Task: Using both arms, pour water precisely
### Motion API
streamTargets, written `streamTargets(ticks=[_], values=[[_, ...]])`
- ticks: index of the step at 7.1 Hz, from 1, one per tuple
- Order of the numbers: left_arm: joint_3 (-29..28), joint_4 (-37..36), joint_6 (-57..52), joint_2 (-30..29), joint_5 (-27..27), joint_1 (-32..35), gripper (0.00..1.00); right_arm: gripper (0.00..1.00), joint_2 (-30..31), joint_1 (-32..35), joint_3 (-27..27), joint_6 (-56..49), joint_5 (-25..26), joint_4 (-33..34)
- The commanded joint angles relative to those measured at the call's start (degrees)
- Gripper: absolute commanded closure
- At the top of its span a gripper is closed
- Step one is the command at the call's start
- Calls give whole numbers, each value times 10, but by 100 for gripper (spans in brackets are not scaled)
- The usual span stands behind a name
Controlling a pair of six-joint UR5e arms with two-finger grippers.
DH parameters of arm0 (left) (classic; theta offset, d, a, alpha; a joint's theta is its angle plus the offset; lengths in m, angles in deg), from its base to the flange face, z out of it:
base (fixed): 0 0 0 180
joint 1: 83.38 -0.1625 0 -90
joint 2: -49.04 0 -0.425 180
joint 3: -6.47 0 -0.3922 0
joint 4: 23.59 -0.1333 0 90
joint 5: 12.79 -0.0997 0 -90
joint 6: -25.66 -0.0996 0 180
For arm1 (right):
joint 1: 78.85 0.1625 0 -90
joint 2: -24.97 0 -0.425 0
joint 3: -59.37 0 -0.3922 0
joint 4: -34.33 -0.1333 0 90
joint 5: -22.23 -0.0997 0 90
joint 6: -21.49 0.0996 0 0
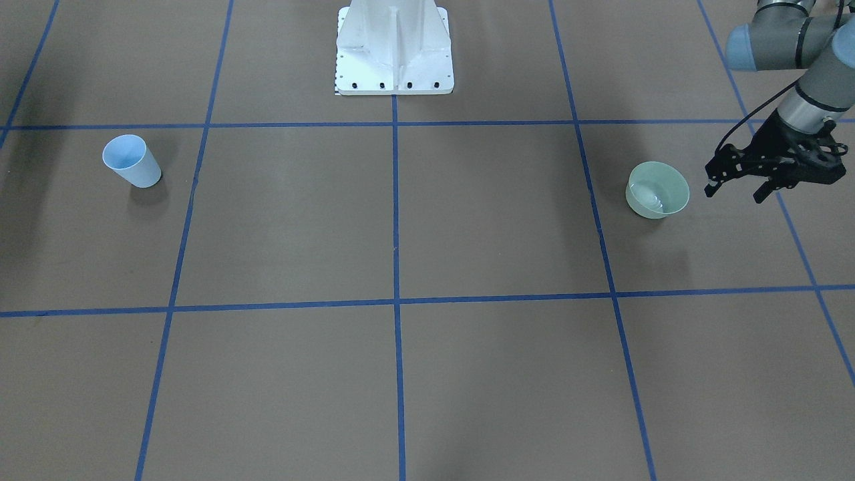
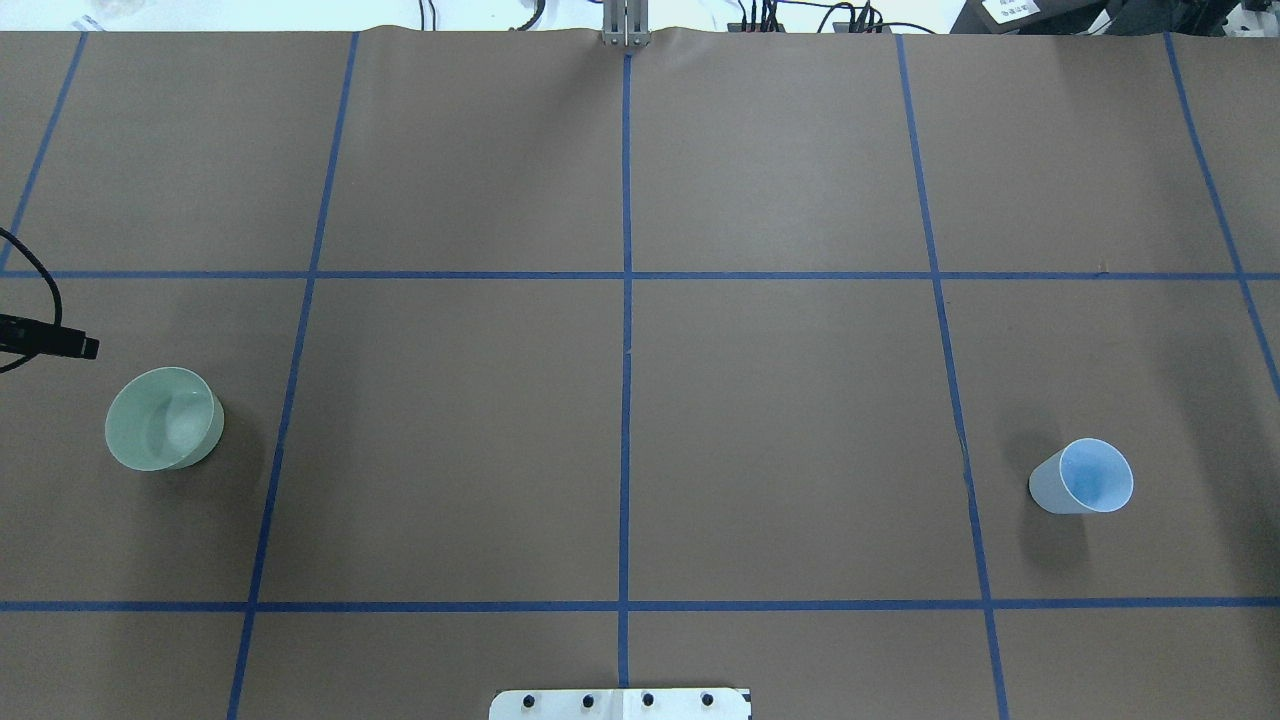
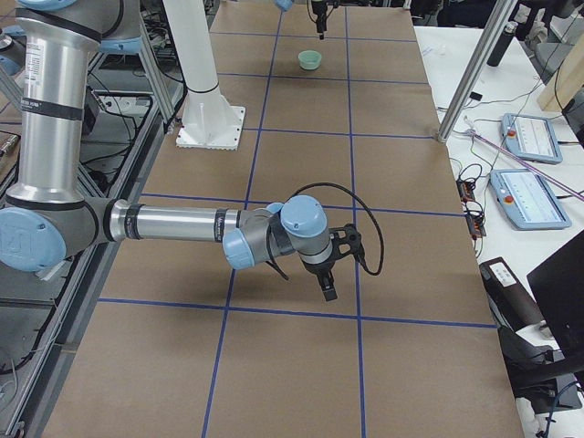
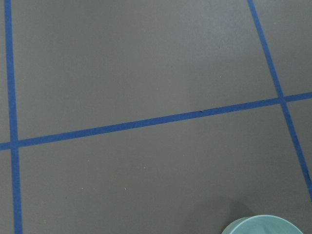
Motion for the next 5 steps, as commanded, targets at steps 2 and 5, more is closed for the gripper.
streamTargets(ticks=[2, 5], values=[[-3, 6, 26, -3, -51, -73, 5, 0, 0, 0, 0, -1, 0, 0], [-11, 6, 18, -3, -51, -89, 84, 0, -2, 0, 1, 0, 0, 0]])
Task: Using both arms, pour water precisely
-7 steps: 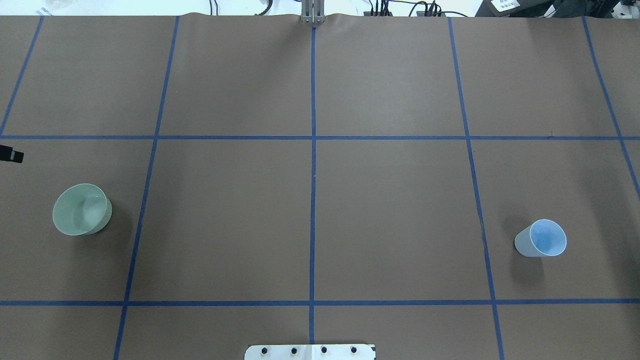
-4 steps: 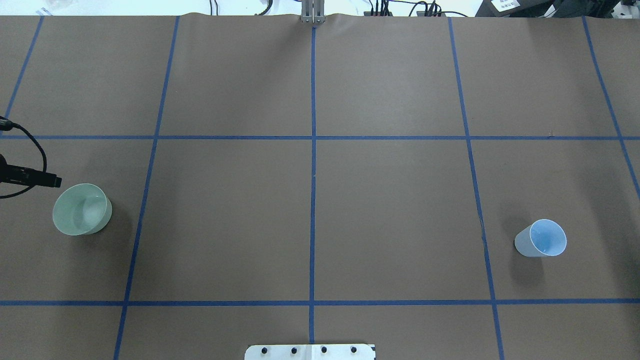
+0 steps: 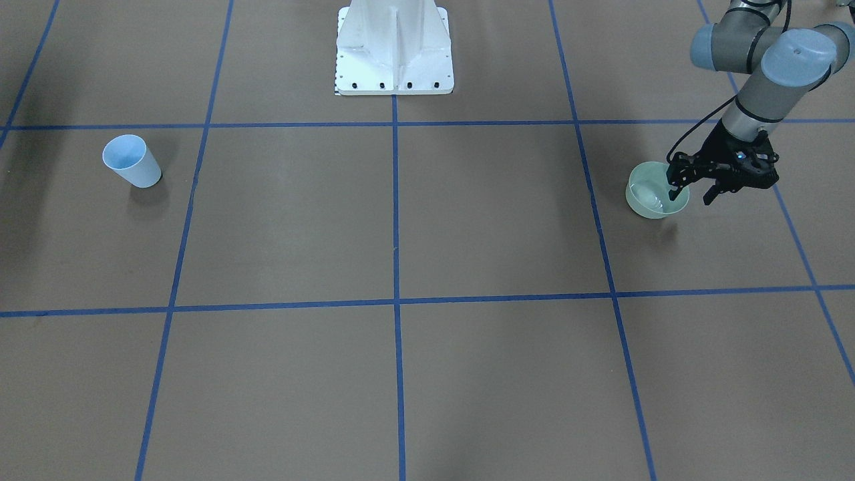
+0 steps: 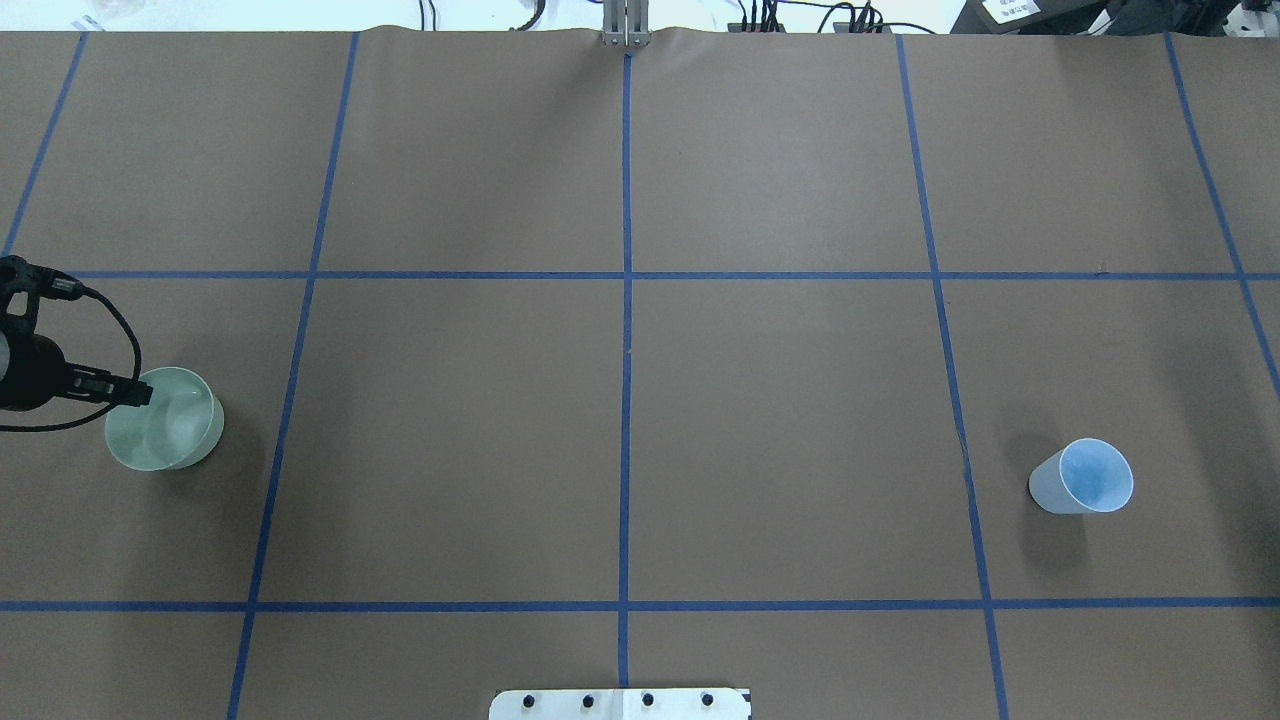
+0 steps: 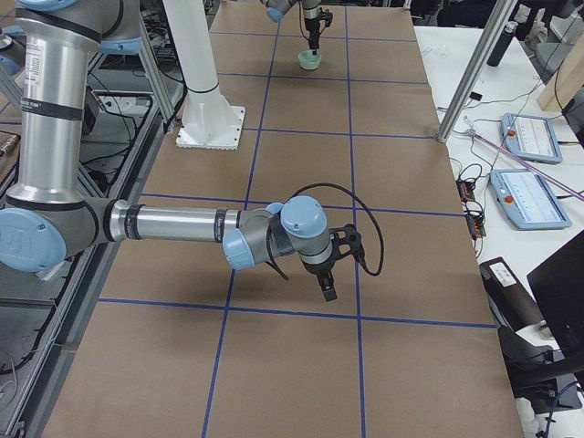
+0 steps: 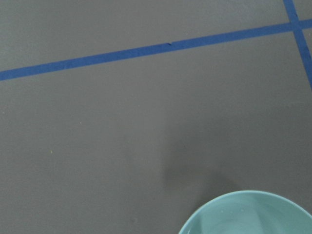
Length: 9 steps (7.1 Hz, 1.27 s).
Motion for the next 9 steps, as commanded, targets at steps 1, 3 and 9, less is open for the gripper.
streamTargets(ticks=[1, 3, 9], values=[[-1, 0, -3, 0, -1, -10, 84, 0, -1, 0, 0, 0, 0, 0], [44, -5, -2, -1, 14, -8, 100, 0, -2, 0, 0, 0, 0, 0], [69, -226, 77, -250, 81, -37, 100, 0, 0, 0, 4, 0, -1, 0]])
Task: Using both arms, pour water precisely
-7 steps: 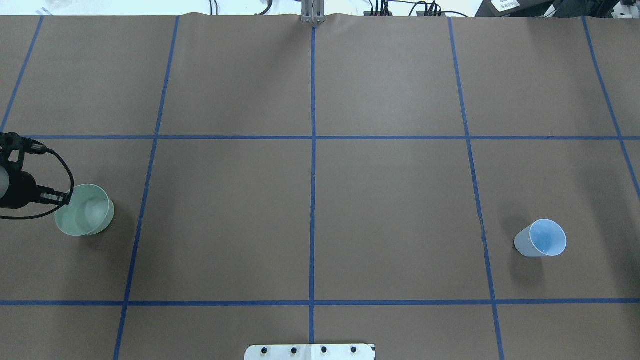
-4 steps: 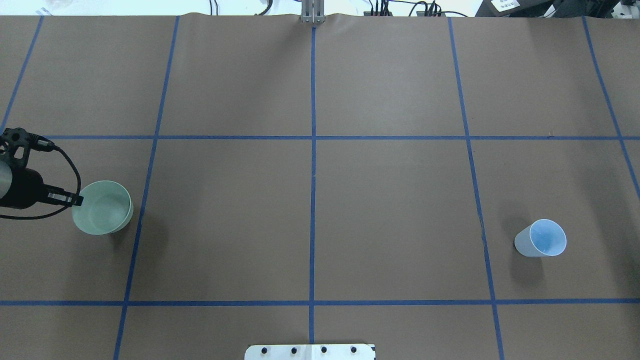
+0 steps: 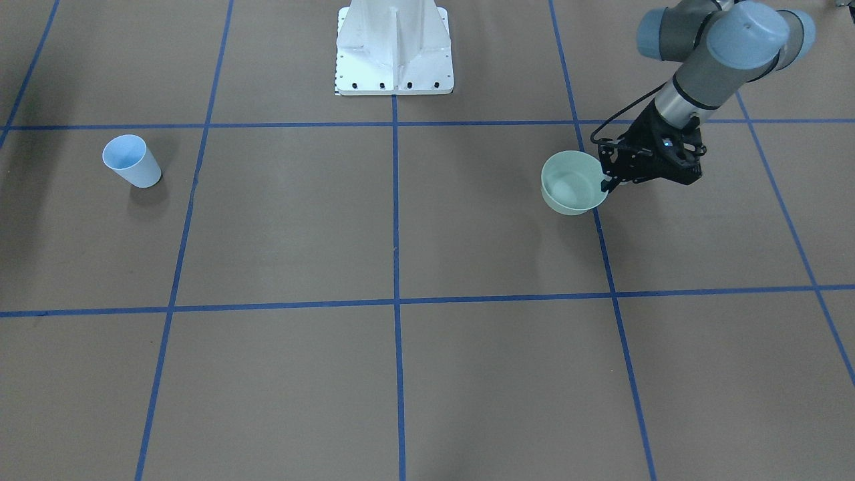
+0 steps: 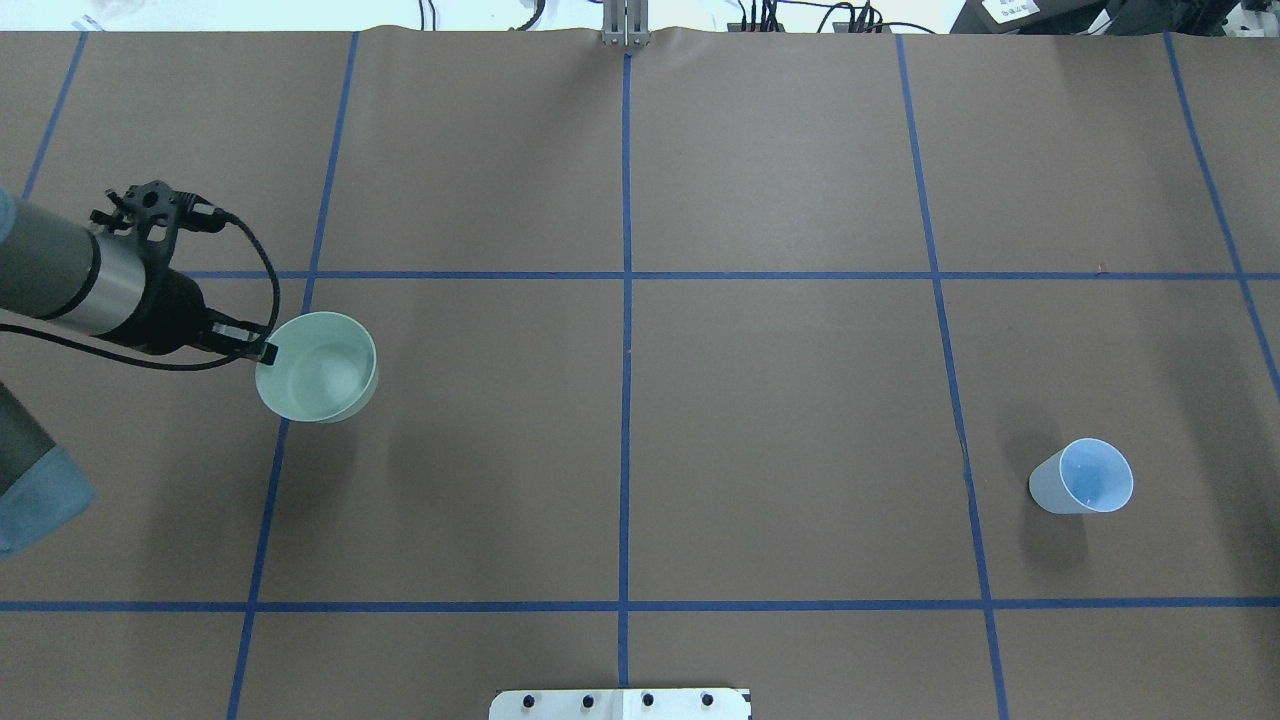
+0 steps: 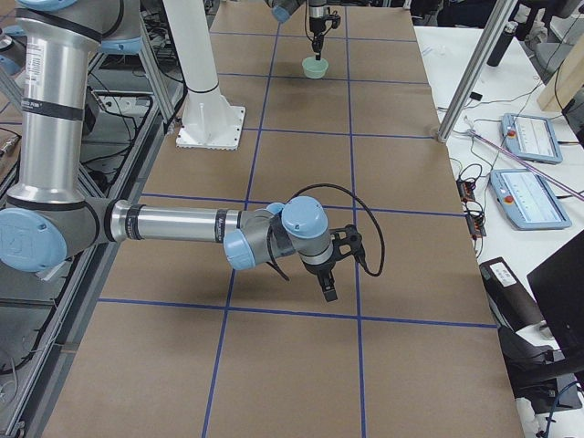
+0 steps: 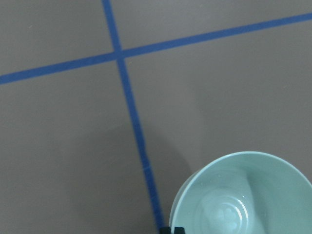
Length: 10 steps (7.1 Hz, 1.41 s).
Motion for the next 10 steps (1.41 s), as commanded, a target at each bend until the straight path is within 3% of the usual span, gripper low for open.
streamTargets(ticks=[1, 4, 7, 8, 9, 10], values=[[-41, -44, 75, -112, -48, -60, 100, 0, 1, 0, 2, 0, 0, 0], [-182, -41, 140, -271, -110, -126, 100, 0, 0, 0, 2, 0, 0, 0], [-247, -39, 148, -325, -120, -136, 100, 0, 0, 0, 3, 0, 0, 0], [-248, -39, 146, -325, -120, -136, 80, 0, 0, 0, 3, 0, 0, 0], [-248, -39, 146, -324, -120, -138, 50, 0, -1, 0, 3, 0, 0, 0], [-246, -39, 146, -325, -130, -140, 1, 0, -1, 0, 3, 0, 0, 0]])
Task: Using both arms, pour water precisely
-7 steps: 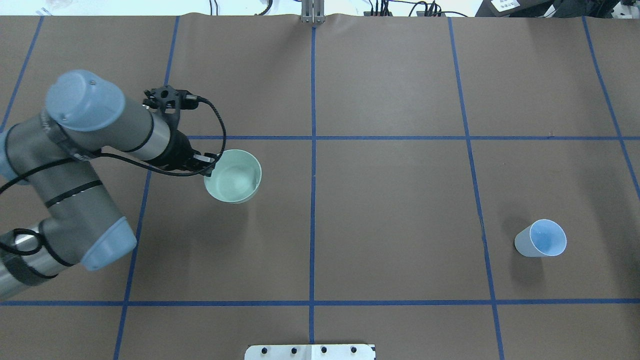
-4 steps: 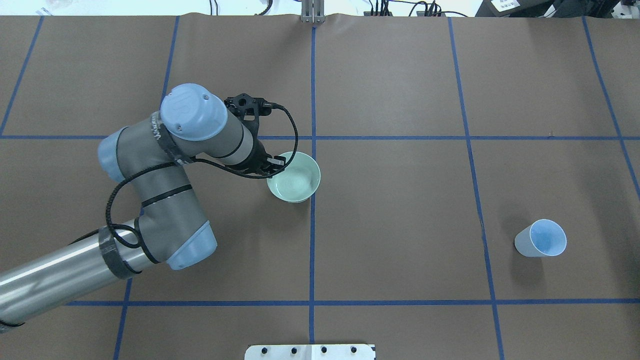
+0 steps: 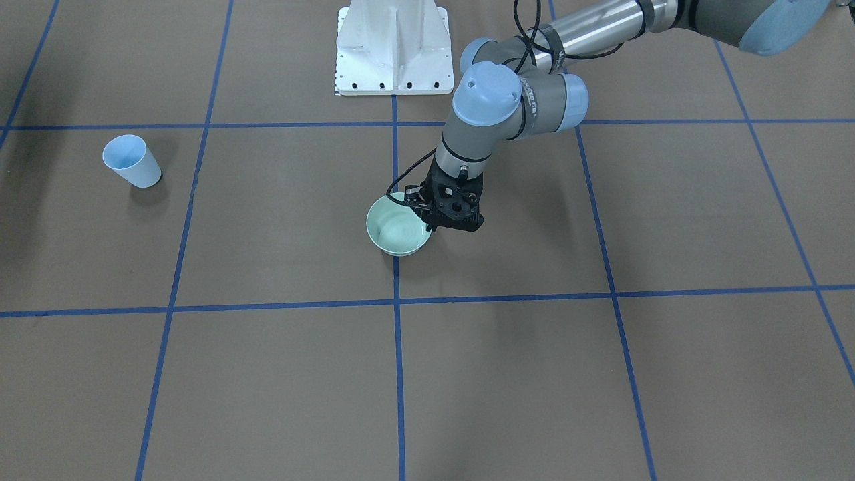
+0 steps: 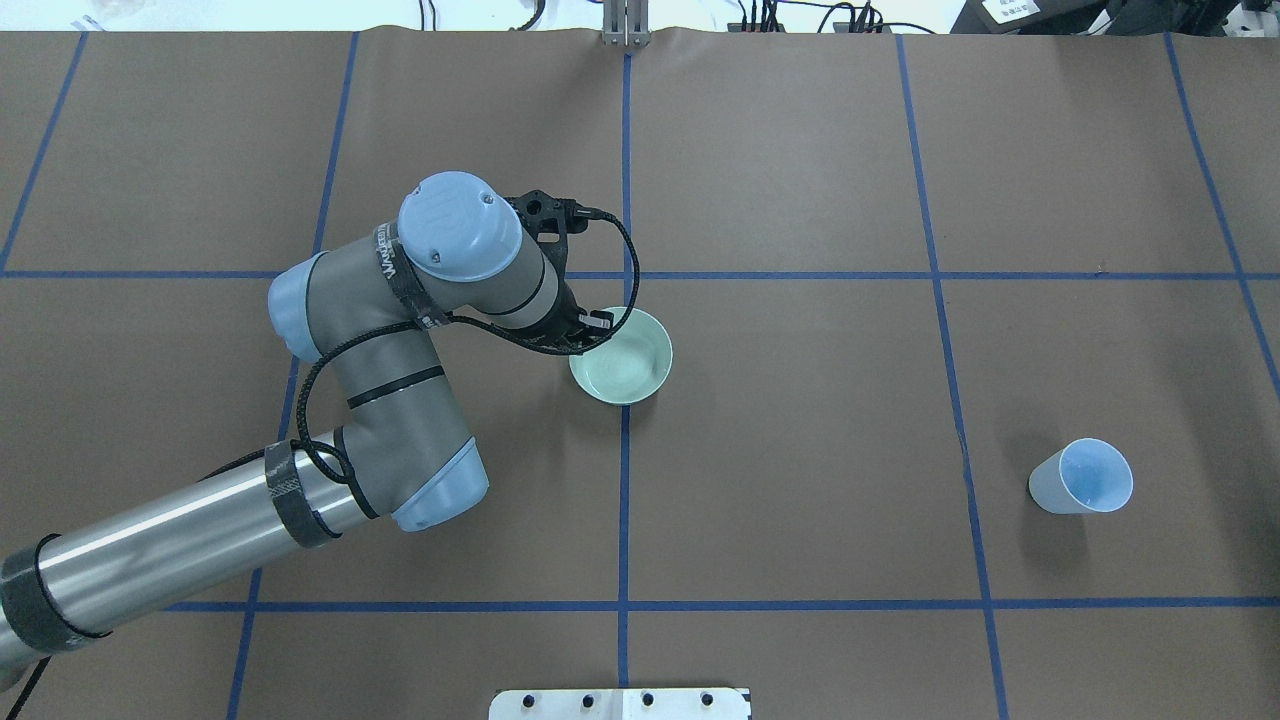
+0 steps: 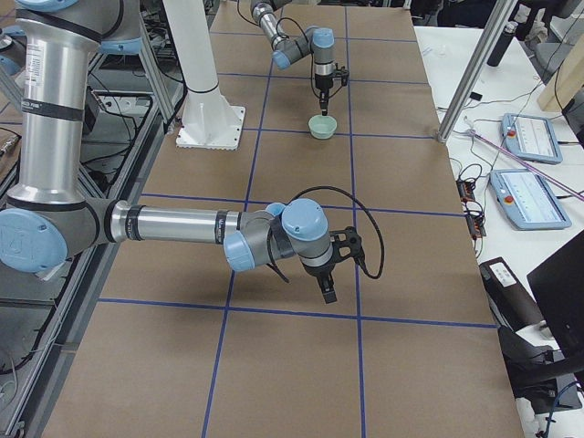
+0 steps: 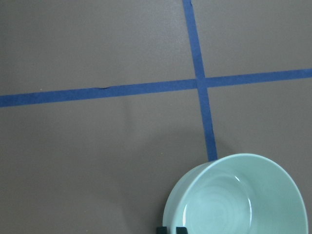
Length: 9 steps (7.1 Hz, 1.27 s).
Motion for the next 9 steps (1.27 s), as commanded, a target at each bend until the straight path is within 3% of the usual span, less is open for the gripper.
streamTargets(ticks=[1, 3, 4, 6, 9], values=[[15, -4, -4, 0, -12, 3, 0, 0, 1, 0, -1, 0, 0, 0], [63, -80, -69, 3, 2, 39, 0, 0, -1, 0, -4, 16, 0, -1], [128, -134, -118, 43, 5, 53, 0, 0, -5, -1, -15, 68, -6, -1], [241, -172, -221, 155, 29, 104, 0, 0, -6, -20, -40, 135, -19, 0], [290, -171, -482, 315, 143, 274, 0, 0, 0, -106, -119, 314, -16, 2]])
